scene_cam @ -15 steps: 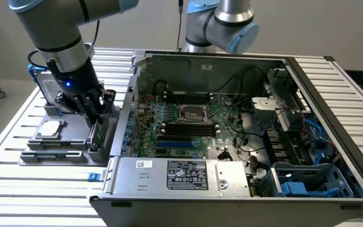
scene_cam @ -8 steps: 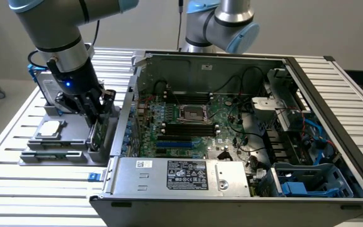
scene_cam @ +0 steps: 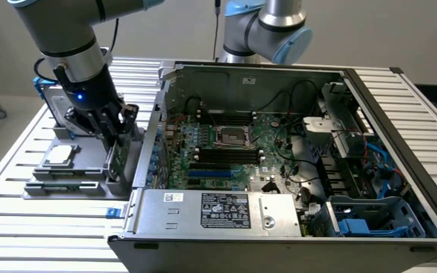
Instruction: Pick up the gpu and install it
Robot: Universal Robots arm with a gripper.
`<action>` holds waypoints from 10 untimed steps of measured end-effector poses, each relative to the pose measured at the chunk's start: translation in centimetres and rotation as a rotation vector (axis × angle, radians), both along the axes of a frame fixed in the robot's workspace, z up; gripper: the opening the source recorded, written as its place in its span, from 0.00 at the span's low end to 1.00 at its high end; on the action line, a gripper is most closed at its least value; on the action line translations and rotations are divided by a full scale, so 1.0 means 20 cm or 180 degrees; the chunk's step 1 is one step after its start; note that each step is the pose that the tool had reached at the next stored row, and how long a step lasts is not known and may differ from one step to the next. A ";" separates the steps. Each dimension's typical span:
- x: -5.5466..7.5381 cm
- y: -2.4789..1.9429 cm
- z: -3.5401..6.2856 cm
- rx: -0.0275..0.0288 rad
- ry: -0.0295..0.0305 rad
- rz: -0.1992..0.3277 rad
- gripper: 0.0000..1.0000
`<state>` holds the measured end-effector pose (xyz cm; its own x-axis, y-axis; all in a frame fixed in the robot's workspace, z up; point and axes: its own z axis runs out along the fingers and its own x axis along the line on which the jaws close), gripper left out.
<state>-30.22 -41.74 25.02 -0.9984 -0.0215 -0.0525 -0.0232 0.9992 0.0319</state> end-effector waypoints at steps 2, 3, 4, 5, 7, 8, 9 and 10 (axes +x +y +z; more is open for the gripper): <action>0.00 0.000 0.047 0.0000 0.0000 0.0000 0.26; 0.00 0.000 0.069 0.0000 0.0000 0.0000 0.26; 0.00 0.000 0.092 0.0000 -0.0001 0.0000 0.26; 0.00 0.000 0.115 0.0000 0.0000 0.0000 0.26; 0.00 0.000 0.160 0.0000 0.0000 0.0000 0.26; 0.00 0.000 0.182 0.0000 0.0000 0.0000 0.26; 0.00 0.000 0.205 0.0000 -0.0001 0.0000 0.26; 0.00 0.000 0.227 0.0000 0.0000 0.0000 0.26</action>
<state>-30.22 -41.74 29.57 -0.9984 -0.0216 -0.0525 -0.0233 0.9992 0.0319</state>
